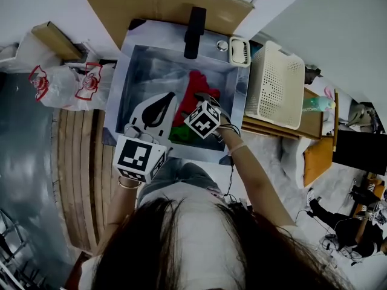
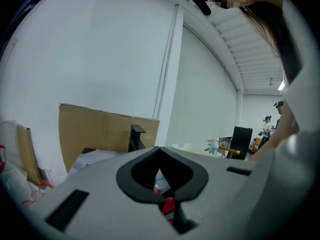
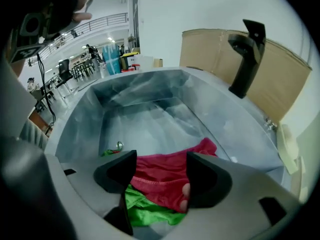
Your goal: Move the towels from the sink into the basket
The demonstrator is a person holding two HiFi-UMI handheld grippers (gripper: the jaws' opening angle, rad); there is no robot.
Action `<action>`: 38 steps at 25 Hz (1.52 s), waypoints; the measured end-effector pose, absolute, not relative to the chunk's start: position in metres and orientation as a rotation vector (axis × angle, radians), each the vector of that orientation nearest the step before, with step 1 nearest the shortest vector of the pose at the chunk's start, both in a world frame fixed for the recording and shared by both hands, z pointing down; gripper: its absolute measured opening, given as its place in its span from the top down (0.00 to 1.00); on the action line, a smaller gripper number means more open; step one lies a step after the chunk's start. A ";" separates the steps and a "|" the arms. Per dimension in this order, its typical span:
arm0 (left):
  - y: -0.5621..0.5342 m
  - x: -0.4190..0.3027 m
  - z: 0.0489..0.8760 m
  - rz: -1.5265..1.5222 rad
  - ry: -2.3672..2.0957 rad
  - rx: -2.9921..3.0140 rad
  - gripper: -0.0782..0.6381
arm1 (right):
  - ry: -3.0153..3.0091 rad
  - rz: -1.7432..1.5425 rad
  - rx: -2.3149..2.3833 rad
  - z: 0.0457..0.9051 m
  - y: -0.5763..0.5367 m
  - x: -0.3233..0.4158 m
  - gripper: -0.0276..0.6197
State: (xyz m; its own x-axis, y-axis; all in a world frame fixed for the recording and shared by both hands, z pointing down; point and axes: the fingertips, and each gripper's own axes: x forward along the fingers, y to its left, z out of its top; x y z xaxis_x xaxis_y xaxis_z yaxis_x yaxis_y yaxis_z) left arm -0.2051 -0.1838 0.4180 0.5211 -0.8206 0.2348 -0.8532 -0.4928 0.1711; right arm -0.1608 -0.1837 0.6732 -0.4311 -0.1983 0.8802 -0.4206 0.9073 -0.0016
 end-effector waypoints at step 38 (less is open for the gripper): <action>-0.194 -0.211 0.442 0.195 -1.382 2.438 0.88 | -1.958 0.499 0.706 0.700 -0.203 -0.140 0.84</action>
State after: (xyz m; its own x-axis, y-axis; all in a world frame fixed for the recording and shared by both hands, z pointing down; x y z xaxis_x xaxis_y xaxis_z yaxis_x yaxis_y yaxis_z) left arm -0.2107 -0.1944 0.4423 0.5199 -0.8078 0.2779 -0.8531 -0.4745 0.2168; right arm -0.1397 -0.2026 0.7000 -0.3721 -0.2683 0.8886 -0.6609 0.7487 -0.0507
